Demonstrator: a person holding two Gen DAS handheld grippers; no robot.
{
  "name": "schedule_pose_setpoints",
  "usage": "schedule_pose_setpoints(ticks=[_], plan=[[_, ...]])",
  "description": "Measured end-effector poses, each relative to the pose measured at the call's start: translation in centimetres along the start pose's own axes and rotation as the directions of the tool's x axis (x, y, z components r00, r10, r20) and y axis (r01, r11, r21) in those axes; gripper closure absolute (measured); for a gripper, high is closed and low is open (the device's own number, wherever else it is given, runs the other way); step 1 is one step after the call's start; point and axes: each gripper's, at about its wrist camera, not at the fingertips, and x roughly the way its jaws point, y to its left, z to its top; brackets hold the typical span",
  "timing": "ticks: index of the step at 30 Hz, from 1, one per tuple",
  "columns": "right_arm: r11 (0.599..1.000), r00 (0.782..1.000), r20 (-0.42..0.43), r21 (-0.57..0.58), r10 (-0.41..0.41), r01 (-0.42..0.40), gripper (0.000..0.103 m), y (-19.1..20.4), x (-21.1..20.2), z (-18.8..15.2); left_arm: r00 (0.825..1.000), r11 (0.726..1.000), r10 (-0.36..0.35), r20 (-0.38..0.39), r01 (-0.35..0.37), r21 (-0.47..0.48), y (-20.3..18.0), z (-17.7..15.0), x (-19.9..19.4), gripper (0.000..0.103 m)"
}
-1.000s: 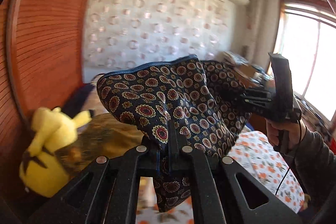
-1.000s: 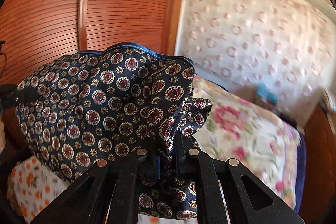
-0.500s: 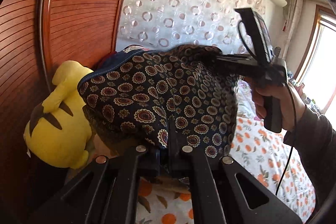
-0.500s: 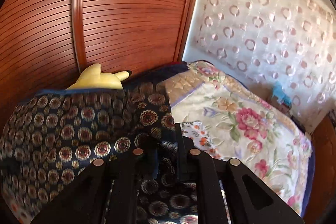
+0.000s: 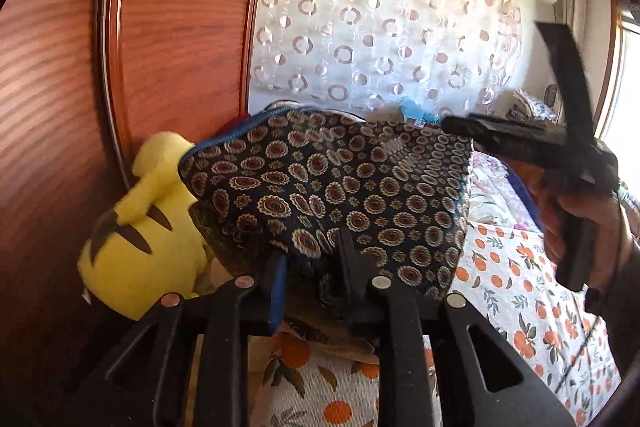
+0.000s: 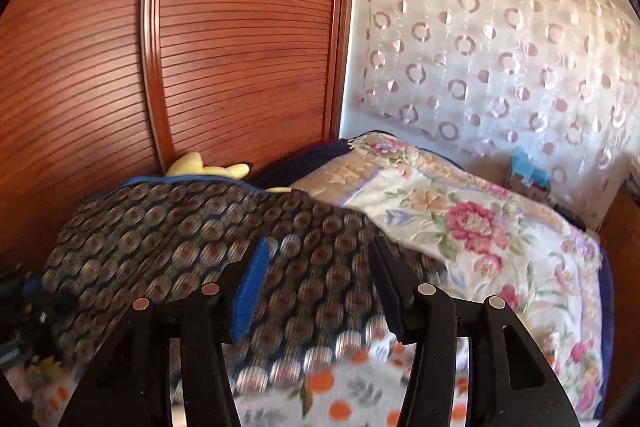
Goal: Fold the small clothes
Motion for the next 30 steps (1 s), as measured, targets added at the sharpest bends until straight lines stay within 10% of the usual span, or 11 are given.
schedule_pose_setpoints(ticks=[10, 13, 30], plan=[[0.999, 0.999, 0.038, 0.05, 0.012, -0.014, 0.049, -1.9, -14.0, -5.4, 0.997, 0.992, -0.011, 0.077, 0.001, 0.128, -3.9, 0.4, -5.1, 0.047], [0.997, 0.998, 0.057, 0.074, 0.003, -0.007, 0.049, -2.1, -17.4, -6.7, 0.994, 0.986, -0.037, 0.099, 0.02, 0.163, -5.6, 0.3, -6.7, 0.021], [0.968, 0.98, 0.122, 0.214, -0.158, 0.129, 0.035, -0.7, -35.3, -15.8, 0.976, 0.95, -0.196, 0.091, 0.166, 0.264, -15.4, -2.6, -14.4, 0.021]])
